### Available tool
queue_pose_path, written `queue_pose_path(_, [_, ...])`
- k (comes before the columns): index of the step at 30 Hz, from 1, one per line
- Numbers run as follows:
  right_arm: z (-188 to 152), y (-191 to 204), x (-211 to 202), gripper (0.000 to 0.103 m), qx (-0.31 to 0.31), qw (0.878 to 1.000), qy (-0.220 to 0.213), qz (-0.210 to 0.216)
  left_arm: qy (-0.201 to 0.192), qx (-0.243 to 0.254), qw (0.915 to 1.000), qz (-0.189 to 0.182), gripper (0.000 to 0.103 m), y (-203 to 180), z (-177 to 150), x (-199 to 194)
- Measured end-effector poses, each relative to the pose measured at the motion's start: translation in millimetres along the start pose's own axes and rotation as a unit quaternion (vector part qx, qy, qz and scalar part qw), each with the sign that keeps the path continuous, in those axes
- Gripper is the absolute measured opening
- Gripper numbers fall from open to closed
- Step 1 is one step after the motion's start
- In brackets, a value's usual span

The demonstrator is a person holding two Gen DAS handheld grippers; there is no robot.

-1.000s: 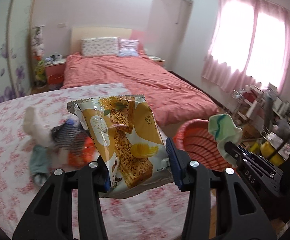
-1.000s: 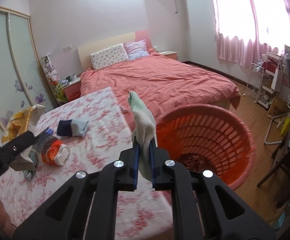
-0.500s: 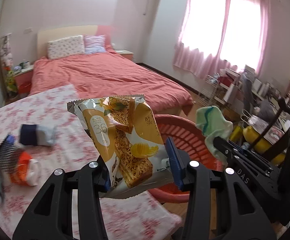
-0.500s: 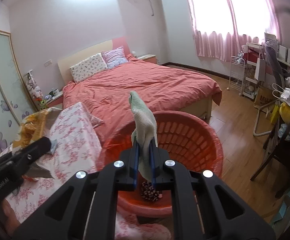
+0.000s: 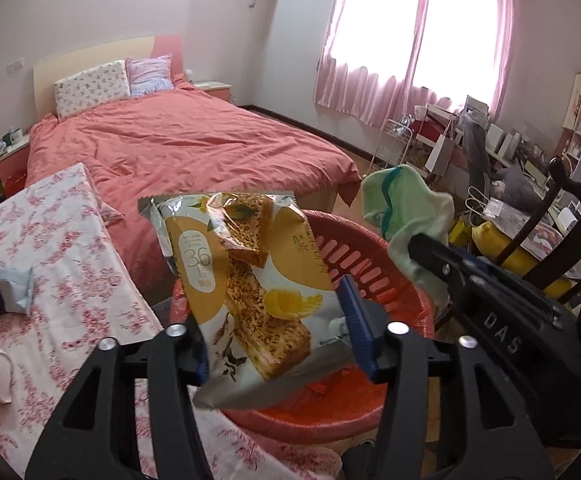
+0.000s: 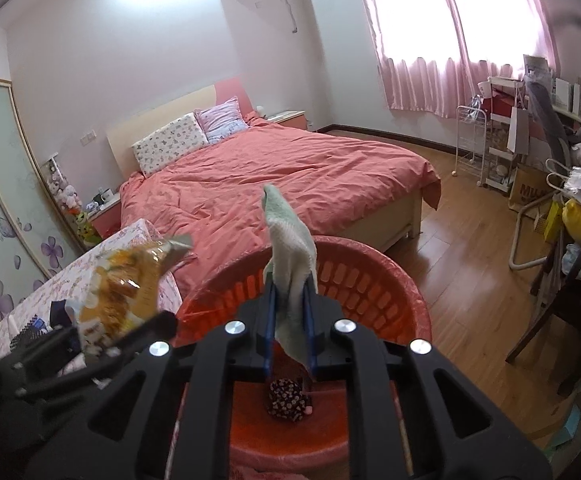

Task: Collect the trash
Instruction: 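Open both tools over the basket to drop wrapper and sock, then move both tools back toward the items on the bed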

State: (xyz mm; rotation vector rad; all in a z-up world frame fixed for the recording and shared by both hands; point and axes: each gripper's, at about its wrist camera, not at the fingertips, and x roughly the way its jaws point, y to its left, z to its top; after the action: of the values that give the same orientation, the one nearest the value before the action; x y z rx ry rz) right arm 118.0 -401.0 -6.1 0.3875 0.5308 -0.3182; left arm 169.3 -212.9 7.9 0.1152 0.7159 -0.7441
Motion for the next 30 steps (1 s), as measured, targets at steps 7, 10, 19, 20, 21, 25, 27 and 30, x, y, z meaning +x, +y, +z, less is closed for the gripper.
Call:
queue_pose_path(7, [1, -14, 15, 0.037, 0.013, 1.000, 0.011, 0.001, 0.025, 0.004, 0.9996, 0.010, 0.071, -1, -6, 18])
queue_pose_path(10, [0, -16, 17, 0.040, 0.015, 1.000, 0.013, -0.004, 0.032, 0.001, 0.9995, 0.008, 0.075, 1, -9, 19])
queue_pose_path(19, [-8, -19, 13, 0.042, 0.010, 1.000, 0.018, -0.020, 0.035, -0.003, 0.9993, 0.013, 0.079, 1, -8, 16])
queue_pose_path(20, [-8, -19, 12, 0.042, 0.010, 1.000, 0.018, -0.021, 0.034, -0.006, 0.9993, 0.016, 0.079, 3, -8, 13])
queue_pose_path(21, [-7, -17, 10, 0.042, 0.010, 1.000, 0.017, -0.021, 0.033, -0.008, 0.9992, 0.020, 0.079, 4, -9, 12])
queue_pose_path(25, [-8, -12, 3, 0.042, 0.006, 1.000, 0.015, -0.020, 0.027, -0.015, 0.9989, 0.035, 0.079, 15, -12, 0])
queue_pose_path(27, [-8, -6, -1, 0.042, 0.000, 1.000, 0.014, -0.018, 0.022, -0.020, 0.9985, 0.045, 0.079, 22, -14, -8])
queue_pose_path(30, [-10, 7, -8, 0.043, -0.009, 1.000, 0.013, -0.012, 0.014, -0.031, 0.9975, 0.062, 0.079, 38, -18, -26])
